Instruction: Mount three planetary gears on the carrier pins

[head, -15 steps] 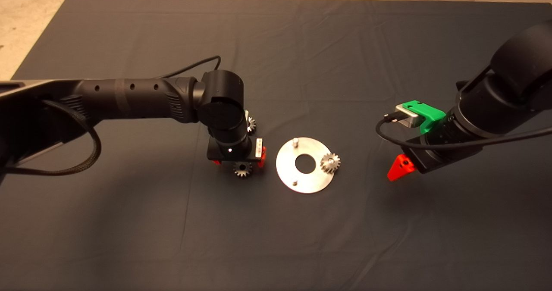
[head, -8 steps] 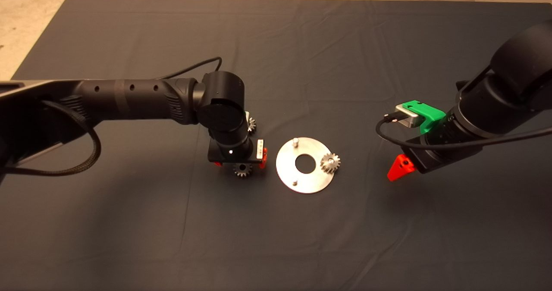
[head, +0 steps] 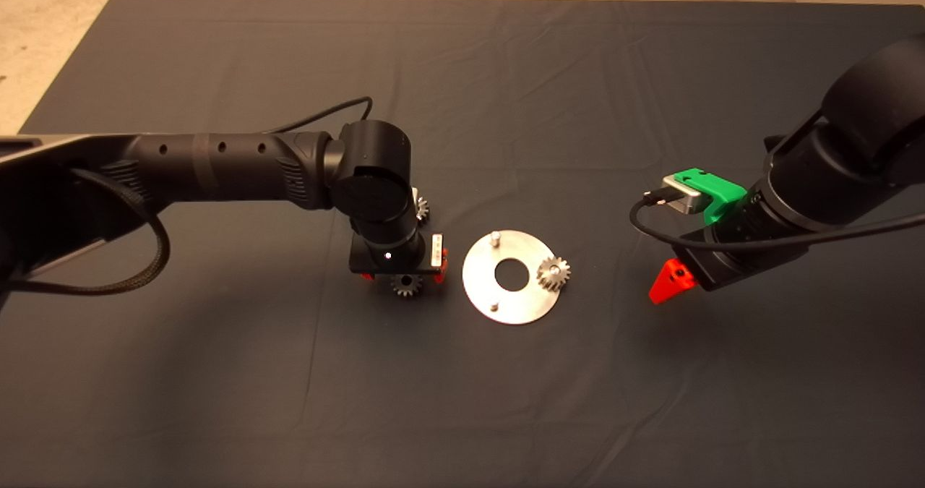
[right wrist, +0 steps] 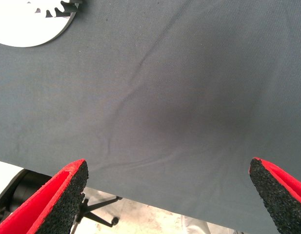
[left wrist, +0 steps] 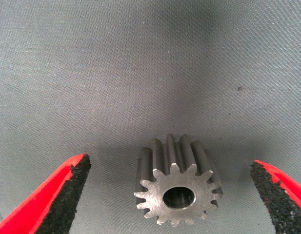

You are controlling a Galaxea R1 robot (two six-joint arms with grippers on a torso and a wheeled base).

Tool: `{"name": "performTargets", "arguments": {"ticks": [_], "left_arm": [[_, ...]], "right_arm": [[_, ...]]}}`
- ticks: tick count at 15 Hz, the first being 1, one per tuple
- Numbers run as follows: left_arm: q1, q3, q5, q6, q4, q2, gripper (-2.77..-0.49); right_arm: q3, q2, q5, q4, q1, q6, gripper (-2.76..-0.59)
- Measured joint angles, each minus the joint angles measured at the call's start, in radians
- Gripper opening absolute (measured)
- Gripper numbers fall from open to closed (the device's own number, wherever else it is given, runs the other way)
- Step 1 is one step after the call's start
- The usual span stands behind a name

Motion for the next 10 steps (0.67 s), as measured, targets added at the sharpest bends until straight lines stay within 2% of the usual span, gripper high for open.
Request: {"name": "performTargets", "arguments": {"ticks": [1, 8, 10], "left_arm": [[0.0, 0.0, 0.0, 0.0, 0.0, 0.0, -1.01], [0.0, 0.0, 0.0, 0.0, 0.0, 0.0, -1.04], [0.0, 0.0, 0.0, 0.0, 0.0, 0.0, -1.18]], "right_arm": [[0.0, 0.0, 0.0, 0.0, 0.0, 0.0, -0.89], [0.0, 0.0, 0.0, 0.0, 0.0, 0.0, -0.89], [0.0, 0.0, 0.0, 0.0, 0.0, 0.0, -0.89]]}}
